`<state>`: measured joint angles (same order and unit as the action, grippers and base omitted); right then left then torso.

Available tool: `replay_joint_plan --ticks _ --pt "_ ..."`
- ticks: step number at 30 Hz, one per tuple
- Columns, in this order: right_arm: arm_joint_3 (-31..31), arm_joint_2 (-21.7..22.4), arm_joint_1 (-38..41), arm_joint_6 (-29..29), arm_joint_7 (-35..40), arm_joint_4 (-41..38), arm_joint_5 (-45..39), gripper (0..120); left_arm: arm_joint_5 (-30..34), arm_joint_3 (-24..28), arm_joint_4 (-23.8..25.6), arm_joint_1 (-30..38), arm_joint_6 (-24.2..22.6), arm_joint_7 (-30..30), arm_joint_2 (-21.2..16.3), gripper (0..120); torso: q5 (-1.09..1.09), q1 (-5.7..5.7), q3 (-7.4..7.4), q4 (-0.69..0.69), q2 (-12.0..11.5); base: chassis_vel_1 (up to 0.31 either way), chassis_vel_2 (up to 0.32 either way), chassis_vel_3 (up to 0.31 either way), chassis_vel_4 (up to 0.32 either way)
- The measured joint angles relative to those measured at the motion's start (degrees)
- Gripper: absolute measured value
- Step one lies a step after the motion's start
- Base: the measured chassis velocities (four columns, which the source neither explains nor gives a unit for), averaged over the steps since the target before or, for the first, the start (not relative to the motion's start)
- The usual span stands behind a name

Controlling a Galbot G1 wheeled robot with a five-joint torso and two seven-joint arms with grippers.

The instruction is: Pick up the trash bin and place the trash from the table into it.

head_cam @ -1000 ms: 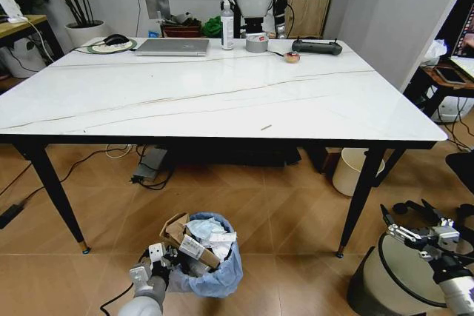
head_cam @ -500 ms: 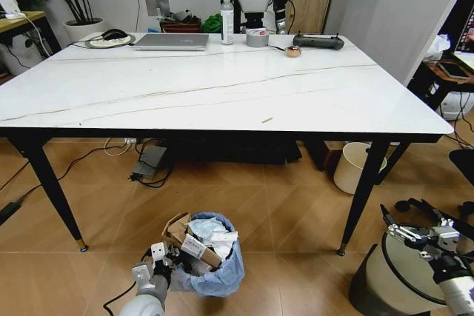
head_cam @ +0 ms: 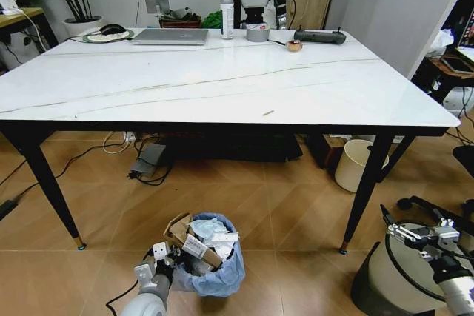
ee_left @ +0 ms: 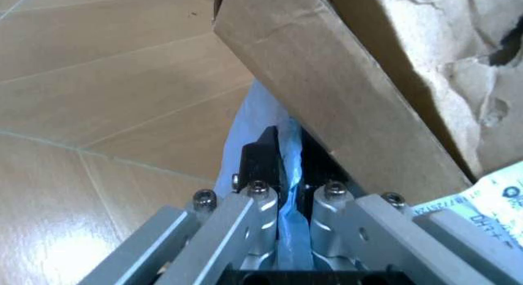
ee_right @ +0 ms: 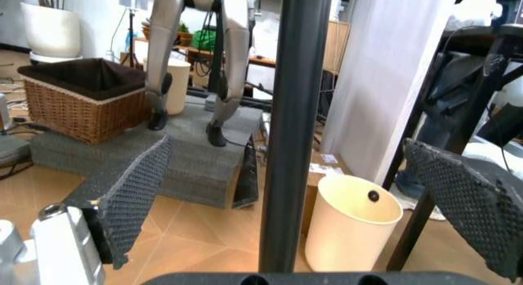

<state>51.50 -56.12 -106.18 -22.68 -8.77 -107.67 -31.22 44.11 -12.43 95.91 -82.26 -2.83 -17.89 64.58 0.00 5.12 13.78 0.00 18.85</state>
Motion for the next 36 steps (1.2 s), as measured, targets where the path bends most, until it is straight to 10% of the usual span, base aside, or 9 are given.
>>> replay_joint_plan --ticks 36 --pt "0.0 0.0 0.0 0.0 0.0 0.0 0.0 100 -1.1 -0.7 3.5 -2.0 -0.2 -0.4 0.0 0 0.0 -2.15 -5.96 0.0 -8.1 0.0 0.0 0.0 0.0"
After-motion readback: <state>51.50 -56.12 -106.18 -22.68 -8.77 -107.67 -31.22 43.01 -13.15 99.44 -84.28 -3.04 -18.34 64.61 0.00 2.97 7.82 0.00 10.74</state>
